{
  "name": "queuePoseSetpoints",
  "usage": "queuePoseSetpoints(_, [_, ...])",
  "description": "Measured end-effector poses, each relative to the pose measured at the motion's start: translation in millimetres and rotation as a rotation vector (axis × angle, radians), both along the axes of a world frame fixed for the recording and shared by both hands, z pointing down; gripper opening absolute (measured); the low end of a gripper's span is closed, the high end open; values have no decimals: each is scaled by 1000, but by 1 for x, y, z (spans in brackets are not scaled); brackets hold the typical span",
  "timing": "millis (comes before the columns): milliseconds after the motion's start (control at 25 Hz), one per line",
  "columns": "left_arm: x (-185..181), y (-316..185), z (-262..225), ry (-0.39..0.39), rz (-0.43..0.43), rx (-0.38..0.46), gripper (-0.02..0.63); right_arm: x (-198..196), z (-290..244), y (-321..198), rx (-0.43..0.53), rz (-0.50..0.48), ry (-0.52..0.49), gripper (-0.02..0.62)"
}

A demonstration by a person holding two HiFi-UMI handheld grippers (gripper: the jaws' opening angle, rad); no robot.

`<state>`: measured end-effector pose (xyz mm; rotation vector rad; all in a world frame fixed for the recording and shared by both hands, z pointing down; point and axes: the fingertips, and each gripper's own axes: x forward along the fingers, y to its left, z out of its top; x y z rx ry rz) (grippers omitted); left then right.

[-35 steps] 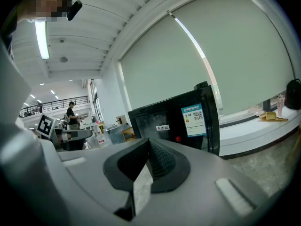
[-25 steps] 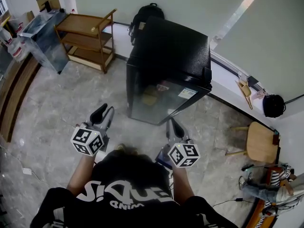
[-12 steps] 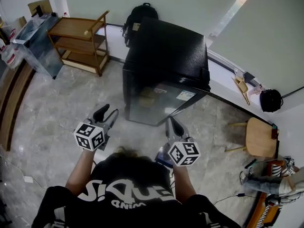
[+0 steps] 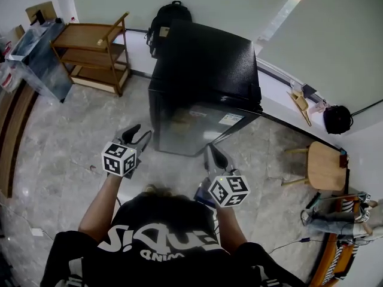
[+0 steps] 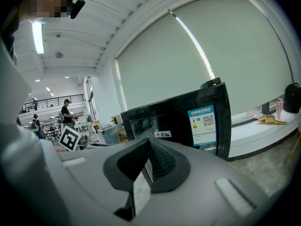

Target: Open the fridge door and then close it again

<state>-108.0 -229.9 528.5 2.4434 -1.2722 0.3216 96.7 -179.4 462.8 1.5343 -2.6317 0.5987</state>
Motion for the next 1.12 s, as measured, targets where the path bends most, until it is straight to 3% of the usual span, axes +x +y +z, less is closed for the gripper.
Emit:
queuePoseSetpoints(760, [16, -76, 79, -79, 41, -127, 195, 7, 3, -17, -10, 30, 16, -3])
queuePoseSetpoints(1120, [24, -90, 86, -92, 92, -111, 179, 12, 7, -27, -21, 44, 30, -3])
